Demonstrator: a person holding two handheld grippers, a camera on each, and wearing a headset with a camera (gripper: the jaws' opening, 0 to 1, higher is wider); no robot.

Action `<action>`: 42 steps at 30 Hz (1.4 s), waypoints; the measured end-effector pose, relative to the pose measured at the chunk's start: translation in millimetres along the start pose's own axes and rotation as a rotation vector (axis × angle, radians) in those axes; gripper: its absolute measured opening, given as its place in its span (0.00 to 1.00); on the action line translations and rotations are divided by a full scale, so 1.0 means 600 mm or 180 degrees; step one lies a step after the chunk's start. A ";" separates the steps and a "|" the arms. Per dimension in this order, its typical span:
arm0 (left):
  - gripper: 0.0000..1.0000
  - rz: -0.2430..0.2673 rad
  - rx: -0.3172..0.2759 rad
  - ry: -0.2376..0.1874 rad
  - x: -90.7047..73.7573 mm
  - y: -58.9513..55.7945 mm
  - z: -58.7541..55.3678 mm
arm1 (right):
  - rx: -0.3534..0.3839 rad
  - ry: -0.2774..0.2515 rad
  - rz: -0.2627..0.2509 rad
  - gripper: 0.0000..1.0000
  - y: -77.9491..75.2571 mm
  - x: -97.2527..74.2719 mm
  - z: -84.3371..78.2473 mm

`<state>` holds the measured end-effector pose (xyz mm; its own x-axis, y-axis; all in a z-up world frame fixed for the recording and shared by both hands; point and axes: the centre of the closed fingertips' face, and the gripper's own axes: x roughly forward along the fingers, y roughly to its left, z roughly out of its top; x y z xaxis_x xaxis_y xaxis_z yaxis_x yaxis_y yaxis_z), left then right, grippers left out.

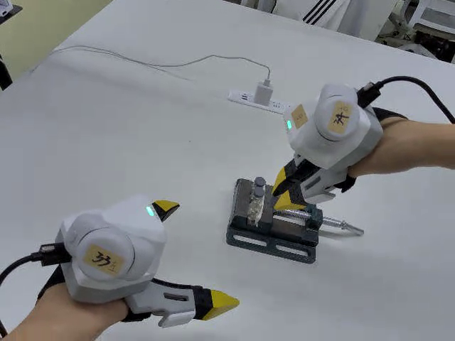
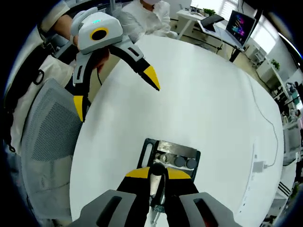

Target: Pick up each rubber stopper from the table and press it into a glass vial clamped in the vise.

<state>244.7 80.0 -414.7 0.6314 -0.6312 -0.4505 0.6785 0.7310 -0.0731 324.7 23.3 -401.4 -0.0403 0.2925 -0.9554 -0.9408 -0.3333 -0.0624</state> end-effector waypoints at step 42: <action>0.91 -0.0088 0.0036 0.0089 0.016 0.000 -0.002 | 0.0047 0.0289 0.0264 0.06 -0.025 0.046 -0.001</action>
<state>250.2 73.8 -420.3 0.6017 -0.6435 -0.4732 0.6998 0.7102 -0.0759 337.8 35.6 -427.3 -0.0882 0.1817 -0.9794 -0.9404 -0.3395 0.0217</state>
